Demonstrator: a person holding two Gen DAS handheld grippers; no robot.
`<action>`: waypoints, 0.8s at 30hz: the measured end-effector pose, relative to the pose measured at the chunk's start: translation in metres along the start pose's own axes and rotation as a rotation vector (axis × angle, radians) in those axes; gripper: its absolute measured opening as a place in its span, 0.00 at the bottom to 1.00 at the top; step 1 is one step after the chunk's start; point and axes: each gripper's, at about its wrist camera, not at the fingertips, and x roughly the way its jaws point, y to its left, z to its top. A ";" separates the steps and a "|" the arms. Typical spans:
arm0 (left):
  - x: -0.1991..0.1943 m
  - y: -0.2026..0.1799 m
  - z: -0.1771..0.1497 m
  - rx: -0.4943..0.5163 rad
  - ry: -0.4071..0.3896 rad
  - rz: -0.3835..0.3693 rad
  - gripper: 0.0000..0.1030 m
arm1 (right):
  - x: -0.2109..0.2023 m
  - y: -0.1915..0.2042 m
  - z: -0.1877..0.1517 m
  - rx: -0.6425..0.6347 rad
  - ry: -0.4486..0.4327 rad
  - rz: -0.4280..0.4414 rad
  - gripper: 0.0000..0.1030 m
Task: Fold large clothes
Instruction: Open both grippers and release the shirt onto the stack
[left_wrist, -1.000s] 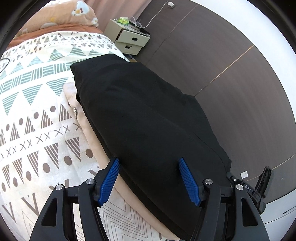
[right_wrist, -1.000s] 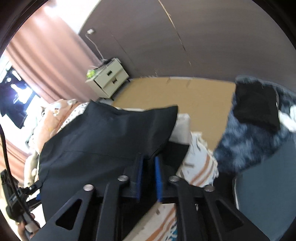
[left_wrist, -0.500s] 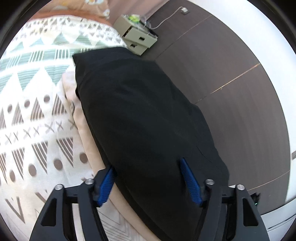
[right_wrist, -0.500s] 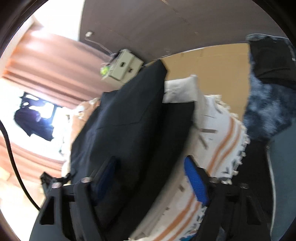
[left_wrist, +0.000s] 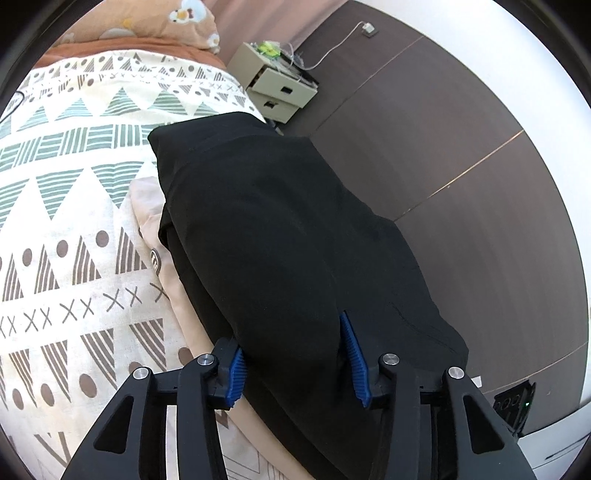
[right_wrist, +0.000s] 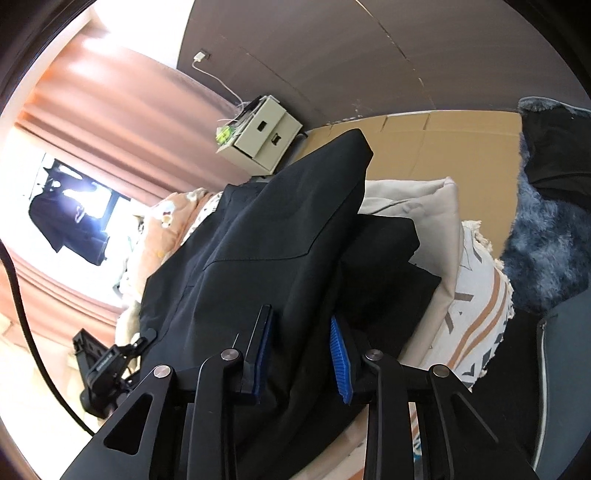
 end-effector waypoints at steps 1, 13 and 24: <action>0.000 0.000 0.001 -0.001 0.009 0.004 0.50 | -0.001 0.001 -0.001 0.002 0.002 -0.018 0.32; -0.058 -0.022 -0.027 0.178 -0.023 0.090 0.78 | -0.054 0.027 -0.018 -0.074 -0.034 -0.132 0.54; -0.161 -0.030 -0.054 0.275 -0.129 0.125 1.00 | -0.104 0.075 -0.041 -0.128 -0.083 -0.204 0.95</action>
